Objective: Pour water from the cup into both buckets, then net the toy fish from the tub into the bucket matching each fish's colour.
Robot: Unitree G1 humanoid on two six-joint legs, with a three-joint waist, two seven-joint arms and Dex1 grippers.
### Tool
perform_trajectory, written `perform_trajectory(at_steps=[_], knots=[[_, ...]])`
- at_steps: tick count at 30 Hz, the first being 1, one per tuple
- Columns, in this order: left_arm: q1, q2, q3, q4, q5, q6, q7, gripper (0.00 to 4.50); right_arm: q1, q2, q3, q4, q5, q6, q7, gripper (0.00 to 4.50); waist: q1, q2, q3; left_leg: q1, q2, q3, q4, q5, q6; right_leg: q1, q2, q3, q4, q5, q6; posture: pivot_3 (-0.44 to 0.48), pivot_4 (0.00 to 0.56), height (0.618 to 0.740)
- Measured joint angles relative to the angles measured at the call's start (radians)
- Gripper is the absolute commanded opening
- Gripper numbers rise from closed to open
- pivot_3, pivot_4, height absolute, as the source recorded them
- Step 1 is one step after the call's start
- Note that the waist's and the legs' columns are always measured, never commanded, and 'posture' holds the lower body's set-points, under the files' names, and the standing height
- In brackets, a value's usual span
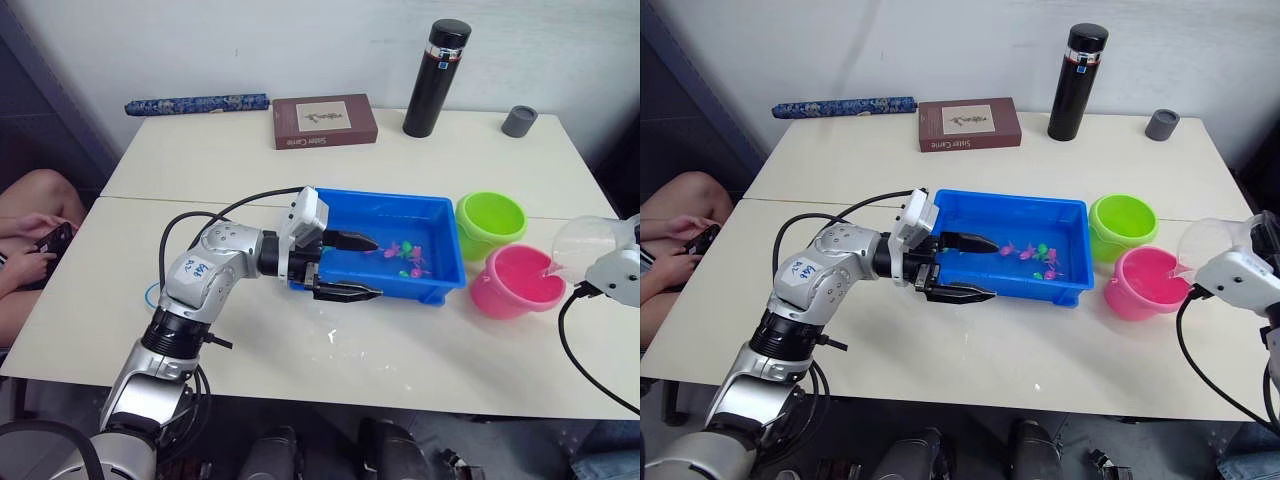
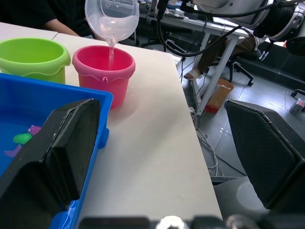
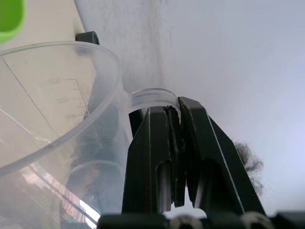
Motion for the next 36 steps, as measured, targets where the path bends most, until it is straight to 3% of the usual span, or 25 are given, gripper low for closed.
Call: perform_trajectory(at_steps=[9, 16, 20, 25, 36], knots=[[0.0, 0.023, 0.029, 0.015, -0.007, 0.003, -0.028, 4.5, -0.07, 0.145, -0.059, 0.029, 0.187, 0.121, 0.071, 0.02, 0.001, -0.001, 0.0, 0.0, 0.0, 0.0, 0.0, 0.0, 0.0, 0.0, 0.0, -0.001, 0.0, 0.0, 0.0, 0.0, 0.15, 0.74], [-0.059, 0.041, 0.082, 0.159, -0.021, 0.002, -0.067, 4.5, -0.196, 0.227, -0.199, 0.029, 0.456, 0.359, 0.132, 0.02, -0.001, -0.001, 0.0, 0.0, 0.0, 0.0, 0.0, 0.001, 0.001, 0.0, 0.0, -0.001, 0.001, 0.0, 0.0, 0.0, 0.15, 0.74], [-0.123, 0.029, 0.09, 0.238, 0.005, -0.026, -0.048, 4.5, -0.249, 0.23, -0.207, 0.025, 0.518, 0.46, 0.14, 0.02, 0.0, 0.0, 0.0, 0.0, 0.0, 0.0, -0.001, 0.001, 0.001, 0.0, 0.0, -0.001, 0.001, 0.0, 0.0, 0.0, 0.15, 0.74], [-0.187, -0.034, 0.072, 0.337, 0.067, -0.073, -0.015, 4.5, -0.362, 0.146, -0.113, 0.055, 0.499, 0.48, 0.136, 0.02, -0.002, 0.0, 0.0, 0.0, -0.002, 0.001, -0.001, 0.001, 0.002, -0.001, -0.001, -0.002, 0.001, 0.001, 0.001, 0.0, 0.15, 0.74], [-0.28, -0.108, 0.067, 0.506, 0.161, -0.178, 0.019, 4.5, -0.635, -0.009, 0.224, 0.441, 0.292, 0.218, 0.077, 0.02, -0.003, -0.001, 0.0, -0.007, -0.004, 0.006, -0.005, 0.004, 0.003, -0.013, -0.003, -0.006, 0.003, 0.001, 0.002, 0.0, 0.15, 0.74]])
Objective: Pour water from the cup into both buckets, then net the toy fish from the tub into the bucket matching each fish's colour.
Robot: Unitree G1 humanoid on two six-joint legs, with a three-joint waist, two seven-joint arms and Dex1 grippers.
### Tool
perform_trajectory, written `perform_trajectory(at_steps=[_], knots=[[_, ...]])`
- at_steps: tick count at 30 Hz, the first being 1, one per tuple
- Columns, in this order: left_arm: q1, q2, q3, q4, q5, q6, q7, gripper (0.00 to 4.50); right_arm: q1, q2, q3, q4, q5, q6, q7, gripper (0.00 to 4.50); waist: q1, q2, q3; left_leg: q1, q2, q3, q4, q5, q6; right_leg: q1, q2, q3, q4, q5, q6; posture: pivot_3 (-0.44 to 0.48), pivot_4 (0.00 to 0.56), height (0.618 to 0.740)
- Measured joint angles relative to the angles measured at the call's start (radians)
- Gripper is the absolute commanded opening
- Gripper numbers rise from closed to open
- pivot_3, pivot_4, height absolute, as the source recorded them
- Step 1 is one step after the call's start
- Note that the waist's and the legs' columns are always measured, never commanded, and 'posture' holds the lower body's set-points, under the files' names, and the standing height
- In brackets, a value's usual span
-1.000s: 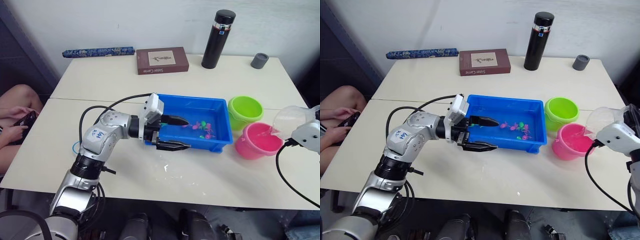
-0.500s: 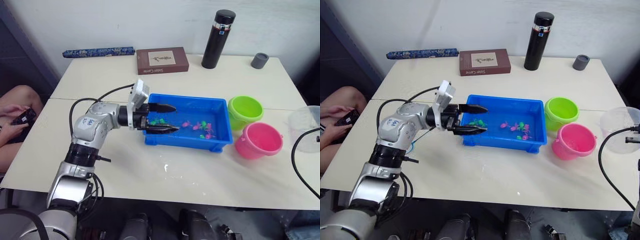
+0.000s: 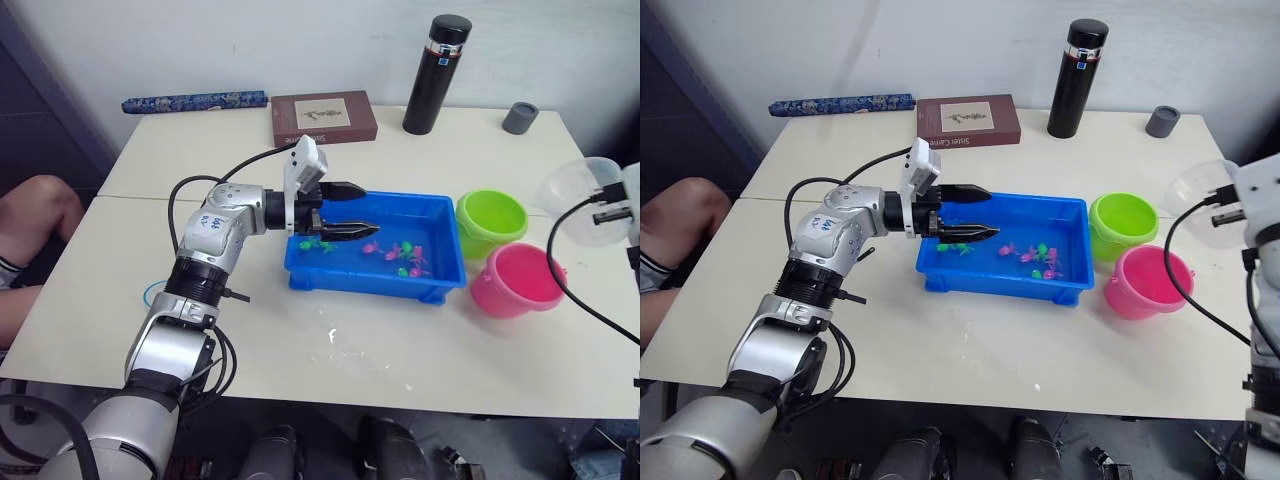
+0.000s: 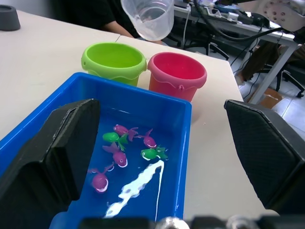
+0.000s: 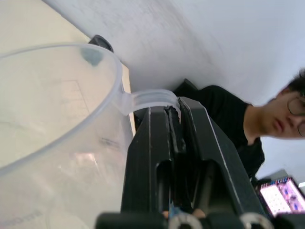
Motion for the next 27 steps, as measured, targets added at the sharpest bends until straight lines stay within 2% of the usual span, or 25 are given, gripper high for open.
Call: perform_trajectory(at_steps=[8, 14, 27], knots=[[0.0, -0.002, 0.001, 0.0, 0.005, -0.008, -0.001, 4.5, -0.104, -0.067, 0.206, 0.163, -0.2, -0.213, -0.071, 0.02, -0.001, 0.0, 0.0, -0.001, 0.0, 0.0, -0.001, 0.001, 0.0, -0.001, 0.0, -0.001, 0.0, 0.0, 0.0, 0.0, 0.15, 0.74], [0.001, 0.0, 0.002, -0.007, 0.005, -0.006, 0.0, 4.5, -0.163, -0.143, 0.361, 0.204, -0.409, -0.362, -0.152, 0.02, -0.001, 0.0, 0.0, -0.002, 0.0, -0.001, -0.001, 0.001, -0.001, -0.002, 0.0, -0.001, 0.0, 0.0, 0.0, 0.0, 0.15, 0.74], [0.002, 0.0, 0.005, -0.013, 0.005, -0.004, 0.002, 4.5, -0.183, -0.201, 0.465, 0.221, -0.634, -0.493, -0.27, 0.02, -0.001, 0.0, 0.0, -0.003, 0.0, -0.002, -0.001, 0.001, -0.001, -0.002, 0.0, -0.002, -0.001, 0.0, 0.0, 0.0, 0.15, 0.74]])
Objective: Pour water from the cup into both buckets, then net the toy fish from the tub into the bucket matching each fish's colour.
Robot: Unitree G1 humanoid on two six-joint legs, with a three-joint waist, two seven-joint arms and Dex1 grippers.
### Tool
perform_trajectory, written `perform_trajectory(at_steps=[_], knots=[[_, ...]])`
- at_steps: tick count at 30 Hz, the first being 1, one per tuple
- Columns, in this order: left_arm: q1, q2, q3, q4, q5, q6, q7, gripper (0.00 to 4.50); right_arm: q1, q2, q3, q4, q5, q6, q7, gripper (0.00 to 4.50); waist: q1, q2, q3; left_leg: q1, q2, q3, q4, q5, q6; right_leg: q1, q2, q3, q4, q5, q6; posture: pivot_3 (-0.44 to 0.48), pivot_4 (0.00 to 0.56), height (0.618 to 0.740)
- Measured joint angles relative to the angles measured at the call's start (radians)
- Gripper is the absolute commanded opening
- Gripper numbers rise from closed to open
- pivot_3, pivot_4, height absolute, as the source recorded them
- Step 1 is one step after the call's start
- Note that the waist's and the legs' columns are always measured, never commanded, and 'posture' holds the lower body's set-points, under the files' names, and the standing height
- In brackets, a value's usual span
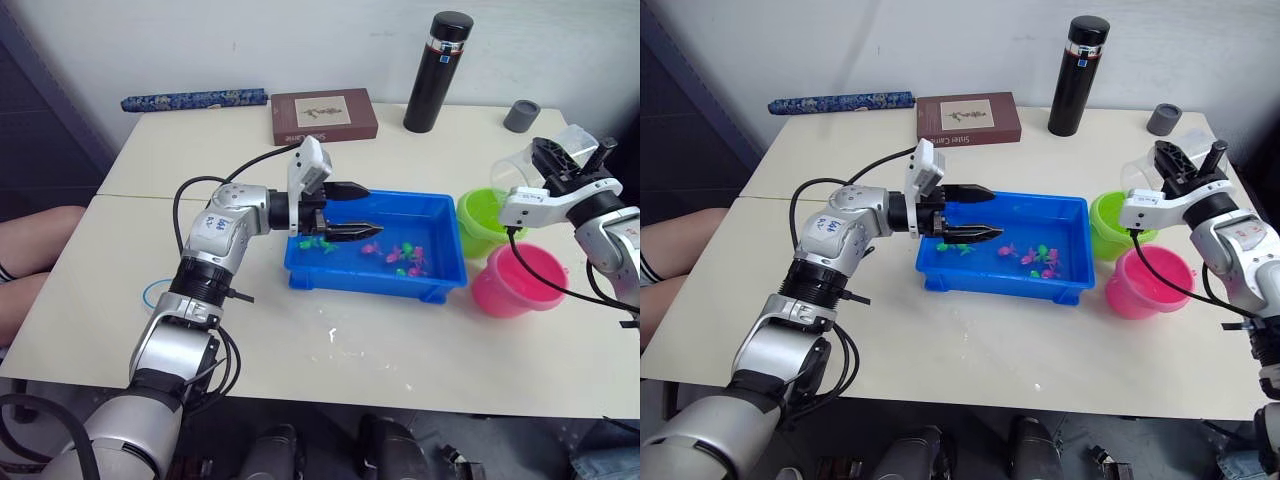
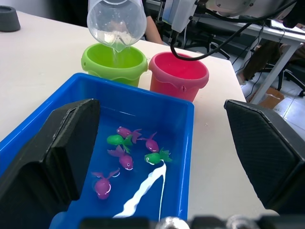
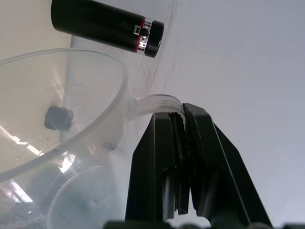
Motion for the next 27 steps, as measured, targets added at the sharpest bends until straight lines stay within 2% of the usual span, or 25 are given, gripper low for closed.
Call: perform_trajectory(at_steps=[6, 9, 13, 16, 21, 27], knots=[[0.0, -0.002, 0.001, 0.0, 0.0, 0.0, -0.001, 4.5, 0.003, -0.013, -0.003, -0.014, -0.017, -0.003, -0.001, 0.02, 0.0, 0.0, 0.0, 0.0, 0.0, 0.0, 0.0, 0.0, 0.0, 0.0, 0.0, 0.0, 0.0, 0.0, 0.0, 0.0, 0.15, 0.74], [0.0, -0.004, 0.001, 0.0, -0.002, 0.001, -0.012, 4.5, 0.037, -0.002, -0.06, -0.017, 0.064, 0.007, 0.024, 0.02, 0.002, 0.0, 0.0, -0.003, 0.0, -0.002, 0.002, 0.0, 0.0, 0.0, 0.0, -0.002, 0.0, 0.0, 0.0, 0.0, 0.15, 0.74], [0.001, -0.009, 0.003, -0.024, -0.018, 0.015, -0.046, 4.5, 0.122, 0.093, -0.261, -0.039, 0.311, 0.123, 0.112, 0.02, 0.004, 0.0, 0.0, -0.007, 0.0, -0.004, 0.005, 0.0, 0.0, -0.001, 0.0, -0.006, 0.0, 0.0, 0.0, 0.0, 0.15, 0.74], [0.003, -0.005, 0.013, -0.068, -0.062, 0.054, -0.094, 4.5, 0.223, 0.196, -0.447, -0.154, 0.507, 0.29, 0.187, 0.02, 0.005, 0.0, 0.0, -0.008, 0.0, -0.005, 0.006, 0.0, 0.0, -0.001, 0.0, -0.007, 0.0, 0.0, 0.0, 0.0, 0.15, 0.74], [0.021, 0.012, 0.016, -0.14, -0.138, 0.143, -0.177, 4.5, 0.332, 0.424, -0.785, -0.478, 0.808, 0.686, 0.224, 0.02, 0.004, 0.0, 0.0, -0.007, 0.001, -0.006, 0.008, 0.0, 0.0, -0.001, 0.0, -0.006, 0.003, 0.0, 0.0, 0.0, 0.15, 0.74], [0.034, 0.084, 0.017, -0.221, -0.22, 0.248, -0.282, 4.5, 0.427, 0.629, -1.126, -0.77, 1.022, 1.013, 0.165, 0.02, 0.003, 0.0, 0.0, -0.006, 0.001, -0.006, 0.01, 0.0, 0.0, -0.001, 0.0, 0.0, 0.005, 0.0, 0.0, 0.0, 0.15, 0.74]])
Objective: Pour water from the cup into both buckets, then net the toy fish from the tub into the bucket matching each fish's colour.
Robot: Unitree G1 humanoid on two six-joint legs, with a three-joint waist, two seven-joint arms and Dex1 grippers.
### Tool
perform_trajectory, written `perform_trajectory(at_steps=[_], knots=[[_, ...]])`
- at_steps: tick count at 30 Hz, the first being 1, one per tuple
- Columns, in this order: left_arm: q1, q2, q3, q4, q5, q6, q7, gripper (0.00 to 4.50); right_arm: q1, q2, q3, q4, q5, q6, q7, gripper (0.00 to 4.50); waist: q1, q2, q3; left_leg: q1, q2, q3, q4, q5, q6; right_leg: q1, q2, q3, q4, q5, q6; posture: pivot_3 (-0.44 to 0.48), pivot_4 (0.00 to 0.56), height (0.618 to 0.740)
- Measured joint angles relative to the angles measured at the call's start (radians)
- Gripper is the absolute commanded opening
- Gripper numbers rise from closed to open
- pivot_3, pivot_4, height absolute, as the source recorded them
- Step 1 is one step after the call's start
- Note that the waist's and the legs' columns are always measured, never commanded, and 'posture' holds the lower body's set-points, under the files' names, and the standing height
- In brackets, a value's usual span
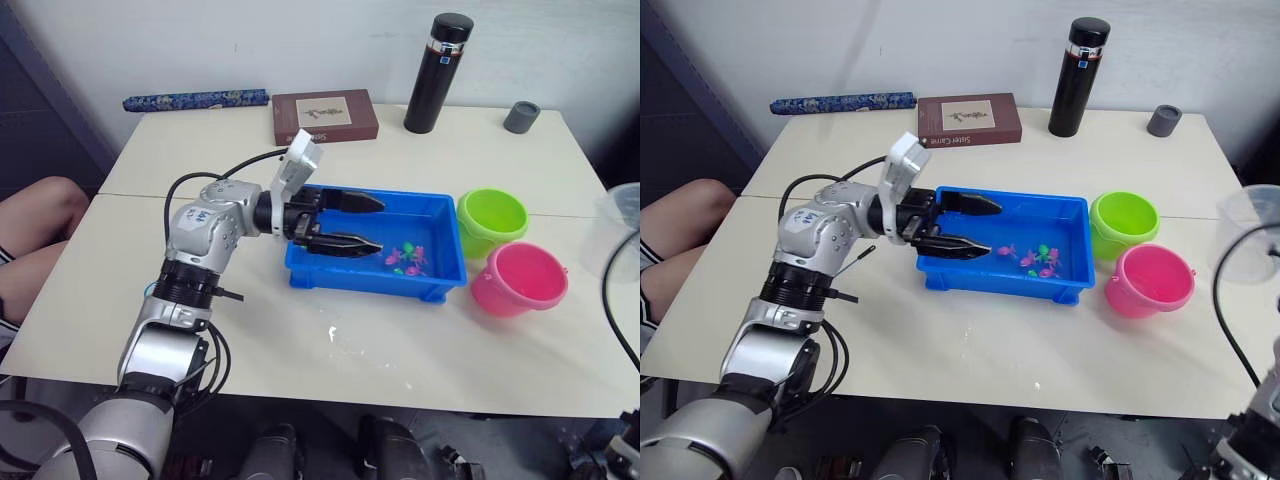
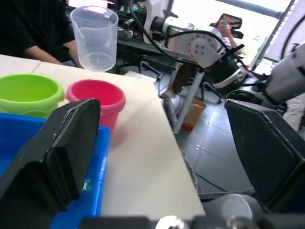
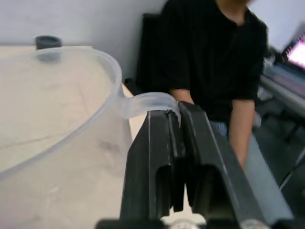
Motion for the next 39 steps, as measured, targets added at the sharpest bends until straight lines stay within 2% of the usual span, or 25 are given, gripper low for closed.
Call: perform_trajectory(at_steps=[6, 12, 19, 22, 28, 29, 33, 36, 39], knots=[[0.0, 0.006, 0.015, -0.027, -0.03, 0.042, -0.02, 4.5, 0.086, 0.177, -0.137, -0.059, 0.09, 0.032, -0.069, 0.02, -0.003, 0.0, 0.0, 0.003, -0.001, 0.003, 0.002, 0.0, 0.0, 0.0, 0.0, 0.006, 0.004, 0.0, 0.0, 0.0, 0.15, 0.74], [-0.002, 0.001, 0.015, -0.05, -0.041, 0.053, -0.041, 4.5, 0.16, 0.283, -0.127, -0.031, 0.133, -0.108, -0.098, 0.02, -0.012, 0.001, -0.001, 0.008, -0.001, 0.006, -0.001, 0.0, -0.001, 0.001, 0.001, 0.008, 0.005, 0.0, -0.001, 0.0, 0.15, 0.74], [-0.003, -0.007, 0.015, -0.084, -0.046, 0.06, -0.035, 4.5, 0.191, 0.304, -0.081, 0.134, 0.153, -0.312, -0.104, 0.02, -0.014, 0.001, -0.001, 0.011, -0.001, 0.008, -0.004, 0.0, -0.001, 0.001, 0.001, 0.01, 0.005, -0.001, -0.001, 0.0, 0.15, 0.74], [-0.003, -0.008, 0.015, -0.085, -0.049, 0.065, -0.034, 4.5, 0.242, 0.3, -0.032, 0.192, 0.14, -0.398, -0.096, 1.11, -0.016, 0.001, -0.001, 0.011, -0.001, 0.008, -0.004, 0.0, -0.001, 0.002, 0.001, 0.011, 0.005, -0.001, -0.001, 0.0, 0.15, 0.74], [-0.002, -0.013, 0.015, -0.085, -0.051, 0.065, -0.029, 4.5, 0.349, 0.307, 0.017, 0.19, 0.134, -0.454, -0.117, 4.22, -0.025, 0.001, -0.001, 0.012, -0.001, 0.007, -0.005, 0.0, -0.001, 0.002, 0.001, 0.013, 0.005, -0.001, -0.002, 0.0, 0.15, 0.74], [-0.002, -0.014, 0.014, -0.085, -0.051, 0.065, -0.03, 4.5, 0.373, 0.323, 0.024, 0.159, 0.137, -0.455, -0.125, 4.45, -0.025, 0.001, -0.001, 0.012, 0.0, 0.007, -0.005, 0.0, -0.002, 0.002, 0.001, 0.013, 0.005, -0.001, -0.002, 0.0, 0.15, 0.74], [-0.002, -0.016, 0.013, -0.085, -0.051, 0.062, -0.033, 4.5, 0.483, 0.387, 0.048, -0.006, 0.152, -0.434, -0.153, 4.45, -0.023, 0.002, -0.001, 0.012, 0.0, 0.007, -0.007, 0.001, -0.003, 0.002, 0.001, 0.013, 0.004, -0.001, -0.002, 0.0, 0.15, 0.74], [-0.001, -0.021, 0.008, -0.078, -0.048, 0.041, -0.033, 4.5, 0.615, 0.422, 0.083, -0.189, 0.16, -0.384, -0.155, 4.45, -0.022, 0.002, -0.001, 0.012, 0.0, 0.007, -0.007, 0.001, -0.003, 0.002, 0.001, 0.013, 0.004, -0.001, -0.002, 0.0, 0.15, 0.74], [0.0, -0.022, 0.004, -0.07, -0.029, 0.023, -0.011, 4.5, 0.724, 0.408, 0.09, -0.379, 0.208, -0.324, -0.128, 4.45, -0.02, 0.002, -0.001, 0.013, 0.0, 0.006, -0.007, 0.001, -0.003, 0.003, 0.001, 0.013, 0.004, -0.001, -0.002, 0.0, 0.15, 0.74]])
